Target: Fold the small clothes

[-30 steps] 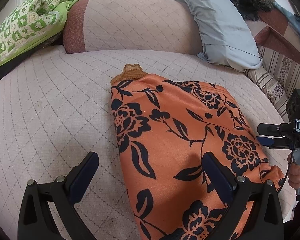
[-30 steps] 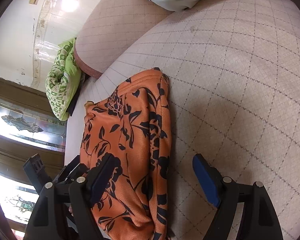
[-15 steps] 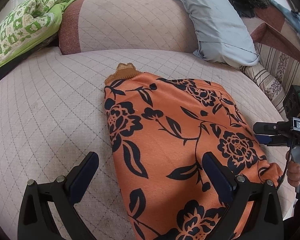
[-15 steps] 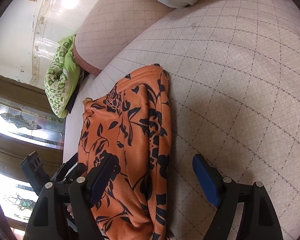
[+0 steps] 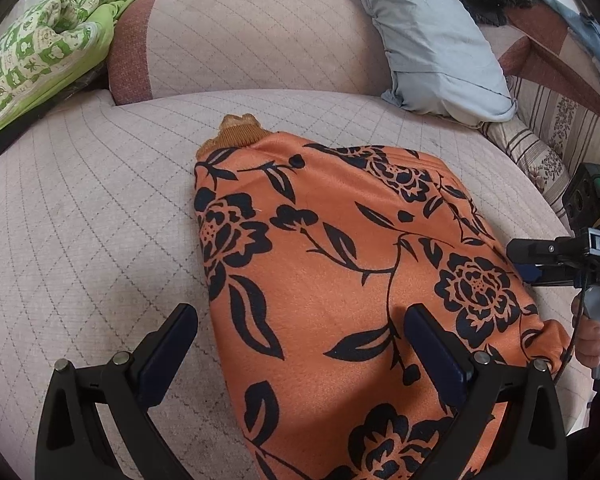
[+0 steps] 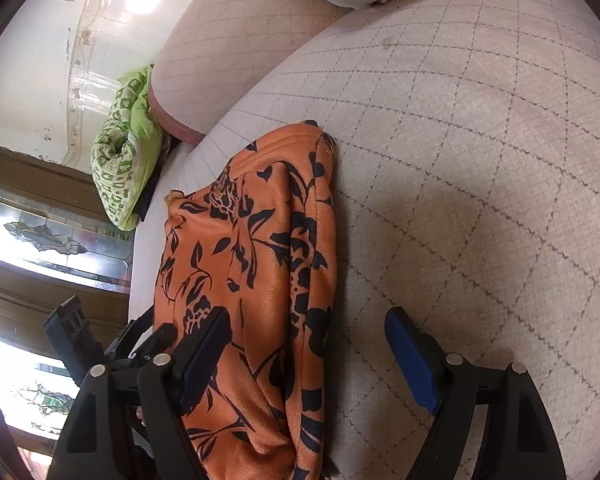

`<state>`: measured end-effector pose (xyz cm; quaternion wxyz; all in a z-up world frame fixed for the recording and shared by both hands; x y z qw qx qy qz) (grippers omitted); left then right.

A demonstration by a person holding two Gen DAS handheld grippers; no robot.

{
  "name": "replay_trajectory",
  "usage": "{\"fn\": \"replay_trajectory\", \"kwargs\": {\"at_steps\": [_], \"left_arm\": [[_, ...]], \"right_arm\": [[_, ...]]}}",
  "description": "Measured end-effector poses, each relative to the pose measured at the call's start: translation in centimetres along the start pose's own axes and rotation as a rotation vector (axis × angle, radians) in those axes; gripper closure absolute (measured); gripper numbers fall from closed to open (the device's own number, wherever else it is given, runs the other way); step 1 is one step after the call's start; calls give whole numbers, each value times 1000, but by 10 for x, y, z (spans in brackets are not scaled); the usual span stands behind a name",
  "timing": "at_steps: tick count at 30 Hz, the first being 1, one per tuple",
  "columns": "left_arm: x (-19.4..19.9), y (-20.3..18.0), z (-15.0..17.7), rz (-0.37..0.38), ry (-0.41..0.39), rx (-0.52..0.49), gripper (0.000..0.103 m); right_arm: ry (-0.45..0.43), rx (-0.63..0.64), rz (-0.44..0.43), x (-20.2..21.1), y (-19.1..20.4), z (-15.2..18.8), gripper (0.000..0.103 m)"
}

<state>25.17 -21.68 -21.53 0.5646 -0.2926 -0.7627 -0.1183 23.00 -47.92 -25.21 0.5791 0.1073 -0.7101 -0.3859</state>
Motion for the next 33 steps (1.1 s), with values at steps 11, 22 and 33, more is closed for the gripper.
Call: {"fn": "replay_trajectory", "kwargs": {"at_steps": [11,22,33], "left_arm": [[-5,-1,-2,6,14,1,0],[-12,3,-4,71,61,18,0],[-13,-2,-4,68,65,14,1]], "right_arm": [[1,10,-34,-4,-2,-4,21],[1,23,-61,-21,11,-9,21],[22,68,-35,-41,45,-4,27]]}}
Point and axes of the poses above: each gripper's, at about its wrist camera, not at the fingertips, and x roughly against the way its jaws point, y to its left, z to its underside, the point moved 1 cm from there along -x, roughly the way its jaws point, and after that the axes turned 14 degrees about y, right-handed, at the moved point
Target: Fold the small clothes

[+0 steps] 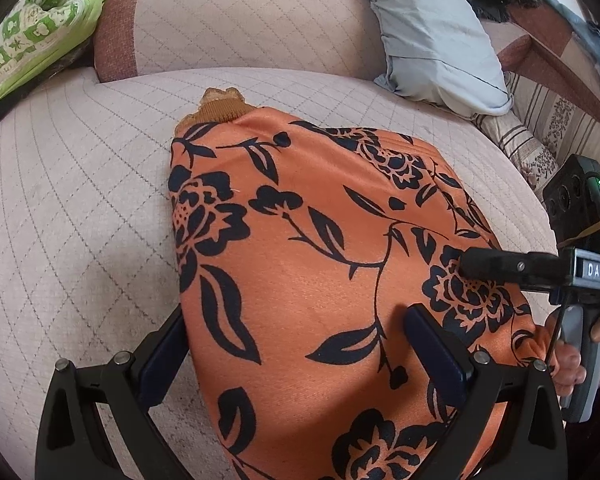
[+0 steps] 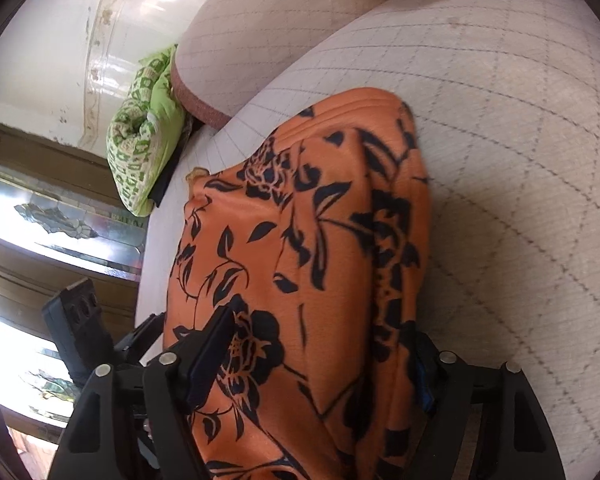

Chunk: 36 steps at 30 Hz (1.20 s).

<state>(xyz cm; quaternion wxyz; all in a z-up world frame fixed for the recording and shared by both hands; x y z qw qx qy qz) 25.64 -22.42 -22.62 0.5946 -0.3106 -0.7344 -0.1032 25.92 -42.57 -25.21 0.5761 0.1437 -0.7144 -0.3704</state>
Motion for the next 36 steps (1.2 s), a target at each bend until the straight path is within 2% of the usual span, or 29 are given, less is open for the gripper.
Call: {"fn": "replay_trajectory", "kwargs": {"at_steps": [4,10,14,20,29,33,35,36], "left_arm": [[0,-1,-1,-5,-2,-1,3],[0,-2,-1,-6,-9,6,10],[2,1,2,-1,-17,19,16],[9,5,6,18,-42,38,31],[30,19,15,72,-67,68,56],[39,16,17,83,-84,61,58],[36,17,19,50,-65,67,57],[33,19,20,42,-54,81,53]], "right_arm": [[7,6,27,-3,8,1,30],[10,31,87,-8,17,3,47],[3,44,130,-9,24,5,53],[-14,51,153,-6,32,7,56],[-78,105,117,8,50,15,58],[-105,131,68,14,59,21,58],[-110,144,102,13,66,23,59],[-110,140,133,10,66,23,59]]}}
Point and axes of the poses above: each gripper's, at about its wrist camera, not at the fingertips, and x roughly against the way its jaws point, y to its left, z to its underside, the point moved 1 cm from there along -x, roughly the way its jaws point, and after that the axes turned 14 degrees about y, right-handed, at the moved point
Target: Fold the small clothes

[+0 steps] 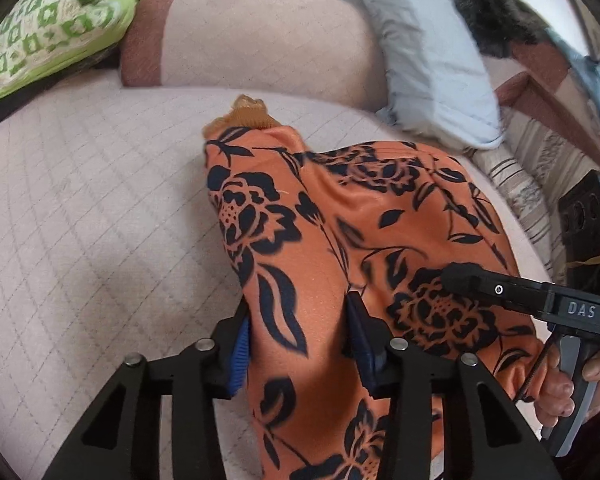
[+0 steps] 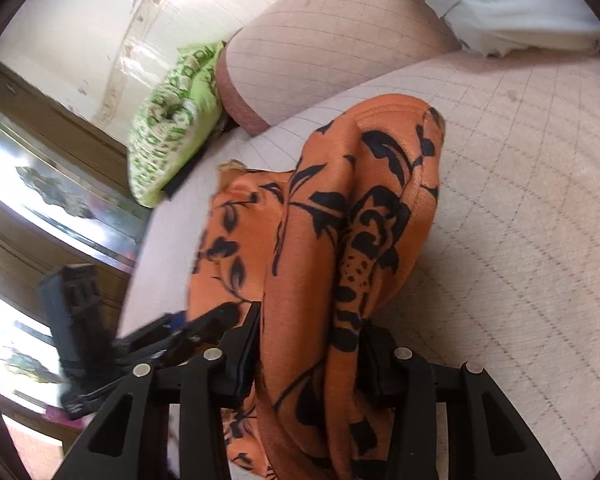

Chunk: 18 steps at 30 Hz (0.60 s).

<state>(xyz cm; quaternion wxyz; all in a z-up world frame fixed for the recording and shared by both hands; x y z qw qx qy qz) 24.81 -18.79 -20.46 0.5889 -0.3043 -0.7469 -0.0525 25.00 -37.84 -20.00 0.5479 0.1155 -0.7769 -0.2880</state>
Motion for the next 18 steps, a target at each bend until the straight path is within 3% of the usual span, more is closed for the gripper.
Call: {"fn": "replay_trajectory", "kwargs": {"at_steps": [2,3,5,8,14,16,18], "left_arm": [[-8,8,2,-4,21,31,43],[-10,12,2,3,32,52,30],[-15,21,0,32,78,106,19],[-22,23,0,80,124,109,18],[-33,7,0,98,148,36,19],[-34,-1,-1,99,130,3,30],[-31,-4,-4,90,106,-19,45]], "right_arm": [[19,-26,53,-7,-9,0,59],[31,-64,57,-10,-18,-1,58],[59,-138,30,-14,-38,-1,51],[63,-186,29,-11,-55,1,37],[107,-164,20,-21,-60,-3,29],[100,-131,21,-29,-55,-10,28],[97,-117,-16,-30,-54,-10,35]]}}
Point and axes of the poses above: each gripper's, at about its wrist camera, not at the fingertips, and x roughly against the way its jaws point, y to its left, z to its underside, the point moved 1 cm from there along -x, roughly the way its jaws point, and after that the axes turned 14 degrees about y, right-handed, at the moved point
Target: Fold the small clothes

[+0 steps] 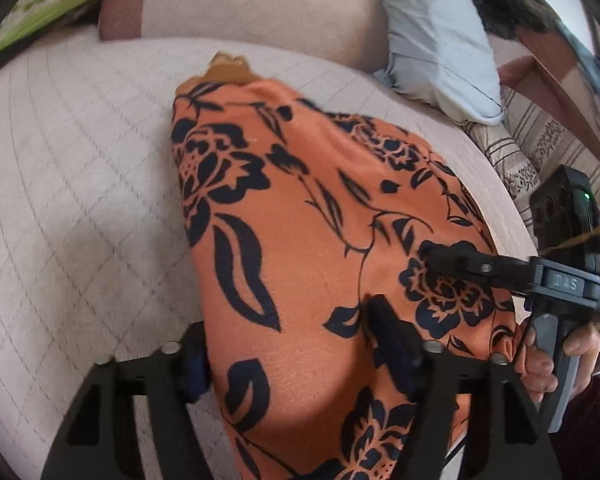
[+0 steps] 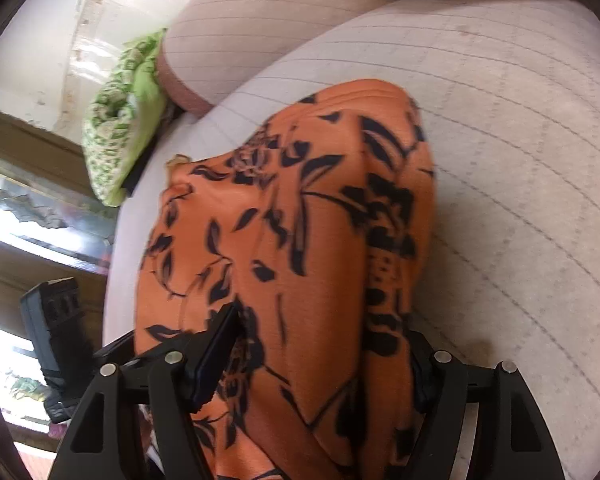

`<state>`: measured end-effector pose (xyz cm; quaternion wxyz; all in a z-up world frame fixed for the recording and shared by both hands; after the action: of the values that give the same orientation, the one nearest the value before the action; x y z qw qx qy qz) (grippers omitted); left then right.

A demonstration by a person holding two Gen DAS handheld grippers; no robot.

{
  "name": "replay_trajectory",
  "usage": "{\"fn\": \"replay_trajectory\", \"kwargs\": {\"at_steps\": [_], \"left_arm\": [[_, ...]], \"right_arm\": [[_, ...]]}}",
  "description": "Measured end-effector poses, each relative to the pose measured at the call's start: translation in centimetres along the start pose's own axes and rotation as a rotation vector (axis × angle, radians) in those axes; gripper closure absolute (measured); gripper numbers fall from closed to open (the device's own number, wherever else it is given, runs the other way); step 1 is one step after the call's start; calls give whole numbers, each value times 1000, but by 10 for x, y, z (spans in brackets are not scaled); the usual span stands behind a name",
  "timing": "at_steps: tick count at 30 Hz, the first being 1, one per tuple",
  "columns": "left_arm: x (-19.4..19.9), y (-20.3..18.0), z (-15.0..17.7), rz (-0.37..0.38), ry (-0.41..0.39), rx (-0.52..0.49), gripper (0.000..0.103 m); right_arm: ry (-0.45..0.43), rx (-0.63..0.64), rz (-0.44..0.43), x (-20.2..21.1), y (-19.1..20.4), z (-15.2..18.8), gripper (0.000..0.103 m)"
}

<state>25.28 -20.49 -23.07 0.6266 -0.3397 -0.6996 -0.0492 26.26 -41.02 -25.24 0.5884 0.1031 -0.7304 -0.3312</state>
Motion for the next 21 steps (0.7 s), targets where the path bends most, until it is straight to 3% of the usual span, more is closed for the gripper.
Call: {"fn": "replay_trajectory", "kwargs": {"at_steps": [2,5,11,16,21], "left_arm": [[4,1,-2,24,-19,4,54],[11,3,-3,46,-41,15,61],[40,-5,8,-2,-102,-17,63],[77,0,24,-7,-158,-17,63],[92,18,45,-34,-168,-3,63]], "right_arm": [[13,-4,-6,-5,2,-1,50],[-2,41,2,0,12,0,59],[-63,109,-1,19,35,15,60],[-104,139,-79,32,51,31,60],[-83,144,-161,25,70,46,60]]}}
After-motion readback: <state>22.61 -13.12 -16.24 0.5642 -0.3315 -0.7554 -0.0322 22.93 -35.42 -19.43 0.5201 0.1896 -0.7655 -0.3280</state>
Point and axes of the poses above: each gripper's, at about its wrist camera, not at the fingertips, and x roughly against the way its jaws point, y to its left, z to its underside, the point moved 1 cm from there along -x, roughly the way its jaws point, and after that the axes turned 14 degrees about y, right-handed, at the moved point
